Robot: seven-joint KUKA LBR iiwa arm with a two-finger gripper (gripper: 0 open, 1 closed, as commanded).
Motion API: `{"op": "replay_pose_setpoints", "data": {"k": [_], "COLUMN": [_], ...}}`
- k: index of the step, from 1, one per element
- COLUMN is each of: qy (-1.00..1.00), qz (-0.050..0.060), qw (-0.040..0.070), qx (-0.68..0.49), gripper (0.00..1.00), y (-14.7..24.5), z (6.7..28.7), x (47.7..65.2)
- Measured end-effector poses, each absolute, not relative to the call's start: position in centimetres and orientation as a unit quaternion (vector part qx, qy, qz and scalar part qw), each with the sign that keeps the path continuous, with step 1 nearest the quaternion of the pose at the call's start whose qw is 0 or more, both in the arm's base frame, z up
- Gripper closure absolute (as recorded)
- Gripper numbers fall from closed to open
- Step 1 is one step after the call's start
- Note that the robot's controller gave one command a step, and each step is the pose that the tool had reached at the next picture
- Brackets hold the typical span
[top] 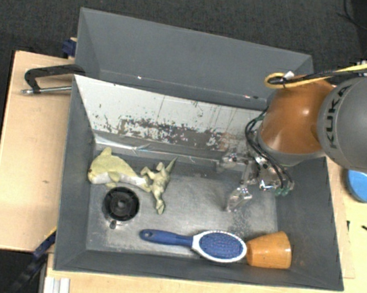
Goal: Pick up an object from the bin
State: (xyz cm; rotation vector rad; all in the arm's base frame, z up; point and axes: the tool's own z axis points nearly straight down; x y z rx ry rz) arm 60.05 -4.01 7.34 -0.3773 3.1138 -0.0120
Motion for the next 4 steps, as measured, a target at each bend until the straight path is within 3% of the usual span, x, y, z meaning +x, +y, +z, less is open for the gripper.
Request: {"op": "replay_pose_setpoints", "data": {"k": [1, 2, 3, 4], "qy": [0.984, 0.989, 0.99, 0.991], "qz": [0.0, 0.003, 0.001, 0.002], "qw": [0.008, 0.002, -0.002, 0.007], "qx": [-0.177, -0.146, -0.144, -0.13], "gripper": [0.0, 0.0, 1.0, 1.0], "y": [2.7, 14.0, 13.6, 15.5], "z": [21.1, 8.4, 8.8, 22.0], "x": [58.9, 59.8, 59.8, 60.4]}}
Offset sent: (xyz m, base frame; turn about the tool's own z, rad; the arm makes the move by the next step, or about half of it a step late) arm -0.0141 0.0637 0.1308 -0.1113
